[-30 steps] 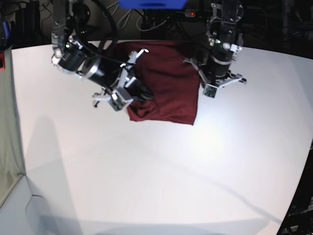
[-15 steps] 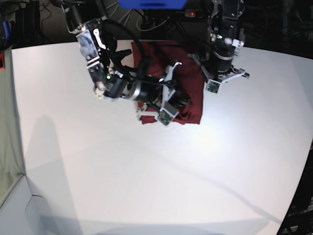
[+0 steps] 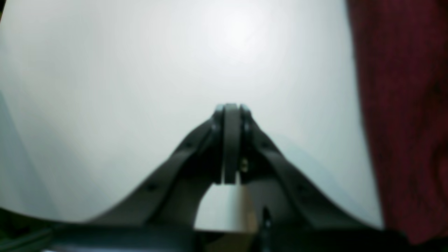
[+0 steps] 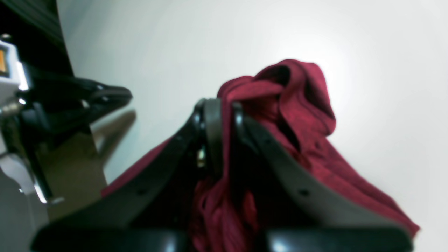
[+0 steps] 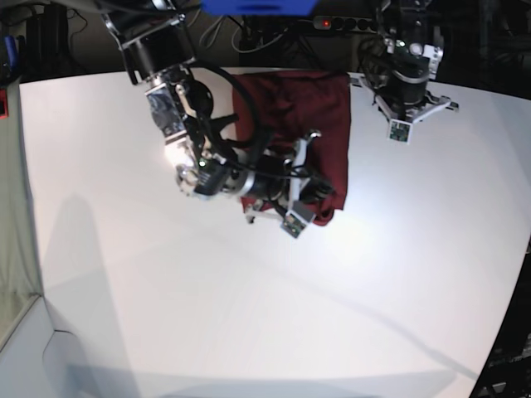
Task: Layout the t-shirt on the table in an organized manner, then fold the t-shirt properly
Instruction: 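Grasp the shirt end with the right gripper and fold it toward the left gripper, then press the folded end down onto the shirt with the right gripper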
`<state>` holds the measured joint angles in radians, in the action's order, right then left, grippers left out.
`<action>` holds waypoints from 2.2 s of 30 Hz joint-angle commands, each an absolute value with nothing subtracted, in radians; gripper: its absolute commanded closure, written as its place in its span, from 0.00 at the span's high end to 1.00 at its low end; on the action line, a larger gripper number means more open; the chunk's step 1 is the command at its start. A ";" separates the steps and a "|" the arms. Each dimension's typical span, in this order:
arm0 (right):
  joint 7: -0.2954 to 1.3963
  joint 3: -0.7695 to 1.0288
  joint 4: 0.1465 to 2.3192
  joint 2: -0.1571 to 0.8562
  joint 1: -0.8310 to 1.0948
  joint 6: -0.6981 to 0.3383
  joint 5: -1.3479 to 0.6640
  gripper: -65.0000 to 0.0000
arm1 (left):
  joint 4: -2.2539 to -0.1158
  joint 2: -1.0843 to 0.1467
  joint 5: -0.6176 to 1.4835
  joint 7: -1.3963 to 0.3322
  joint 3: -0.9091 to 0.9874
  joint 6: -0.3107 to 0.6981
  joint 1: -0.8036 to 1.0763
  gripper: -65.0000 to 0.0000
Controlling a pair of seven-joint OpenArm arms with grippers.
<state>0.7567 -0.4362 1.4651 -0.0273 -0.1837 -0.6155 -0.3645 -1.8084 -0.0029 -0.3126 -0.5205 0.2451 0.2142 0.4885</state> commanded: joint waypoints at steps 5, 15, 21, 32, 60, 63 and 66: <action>0.730 -0.516 1.468 -0.036 -0.229 -0.619 -0.386 0.00 | -1.827 -0.002 -0.314 -0.503 0.269 0.211 0.503 0.00; 0.730 -0.576 1.466 -0.056 -0.263 -0.619 -0.387 0.16 | -1.827 -0.007 -0.314 -0.503 0.268 0.213 0.518 0.00; 0.736 -0.581 1.463 -0.059 -0.260 -0.619 -0.390 0.34 | -1.828 -0.008 -0.314 -0.503 0.268 0.213 0.526 0.00; 0.742 -0.337 1.658 -0.007 -0.171 -0.618 -0.390 0.40 | -1.828 -0.008 -0.312 -0.501 0.340 0.214 0.536 0.00; 0.773 -0.203 1.736 0.035 0.091 -0.618 -0.386 0.50 | -1.827 -0.042 -0.312 -0.452 0.383 0.214 0.509 0.00; 0.773 -0.203 1.713 0.033 0.091 -0.618 -0.386 0.50 | -1.827 -0.044 -0.312 -0.452 0.383 0.214 0.510 0.00; 0.773 -0.203 1.713 0.031 0.091 -0.618 -0.390 0.40 | -1.827 -0.044 -0.312 -0.452 0.383 0.214 0.510 0.00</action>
<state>0.7986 -0.2031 1.6943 0.0357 0.1028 -0.6083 -0.3695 -1.8076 -0.0364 -0.3103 -0.4702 0.3798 0.2214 0.5045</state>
